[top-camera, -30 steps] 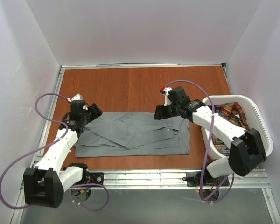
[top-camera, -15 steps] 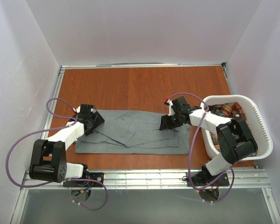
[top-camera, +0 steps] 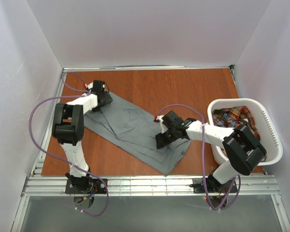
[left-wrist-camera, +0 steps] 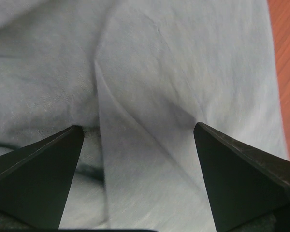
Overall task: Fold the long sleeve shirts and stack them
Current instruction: Fold the shirt
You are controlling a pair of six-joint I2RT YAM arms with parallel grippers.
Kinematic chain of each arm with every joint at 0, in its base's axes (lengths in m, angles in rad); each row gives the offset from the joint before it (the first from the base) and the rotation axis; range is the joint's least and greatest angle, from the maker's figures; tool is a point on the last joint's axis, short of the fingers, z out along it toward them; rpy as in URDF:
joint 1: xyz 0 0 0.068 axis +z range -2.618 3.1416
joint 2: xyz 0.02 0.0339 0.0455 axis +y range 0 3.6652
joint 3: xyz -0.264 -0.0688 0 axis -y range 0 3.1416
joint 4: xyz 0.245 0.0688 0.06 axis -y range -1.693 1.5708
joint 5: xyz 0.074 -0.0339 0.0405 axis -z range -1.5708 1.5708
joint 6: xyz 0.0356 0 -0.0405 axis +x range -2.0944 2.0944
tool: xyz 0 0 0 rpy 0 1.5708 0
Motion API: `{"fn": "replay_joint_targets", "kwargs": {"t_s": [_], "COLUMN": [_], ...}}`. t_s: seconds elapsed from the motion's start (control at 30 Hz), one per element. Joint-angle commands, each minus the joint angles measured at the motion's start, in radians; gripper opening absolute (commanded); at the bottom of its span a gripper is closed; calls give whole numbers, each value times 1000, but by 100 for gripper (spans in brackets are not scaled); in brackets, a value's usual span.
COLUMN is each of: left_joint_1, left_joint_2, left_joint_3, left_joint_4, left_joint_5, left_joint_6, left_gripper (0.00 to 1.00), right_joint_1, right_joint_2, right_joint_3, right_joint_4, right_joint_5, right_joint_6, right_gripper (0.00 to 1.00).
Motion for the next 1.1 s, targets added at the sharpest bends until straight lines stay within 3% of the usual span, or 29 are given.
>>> {"fn": "replay_joint_targets", "kwargs": {"t_s": [0.0,0.17,0.33,0.43,0.53,0.73,0.83,0.97,1.07], "left_joint_1": [6,-10,-92,-112,-112,-119,-136,-156,-178], "left_joint_2": [250,441,466,339,110,-158,-216,-187,-120], "left_joint_3": [159,483,621,552,414,178,69,26,42], "left_joint_4": [-91,-95,-5,30,25,-64,-72,-71,-65], "left_joint_5": [13,63,88,20,-116,-208,-190,-171,-176], "left_joint_6": [74,173,354,332,284,203,170,163,181], "left_gripper": [88,89,93,93,93,93,93,84,81], "right_joint_1": [153,323,362,345,296,239,231,228,227], "right_joint_2": [71,147,213,174,111,86,106,157,195], "right_joint_3": [12,153,351,403,391,349,334,335,334], "right_joint_4": [-137,-91,-123,-177,-181,-180,-149,-128,-117], "right_joint_5": [-71,-140,-132,18,49,75,81,98,107], "right_joint_6": [93,165,127,79,42,-30,-50,-51,-42], "right_gripper": [60,61,60,61,60,56,46,28,28]}}
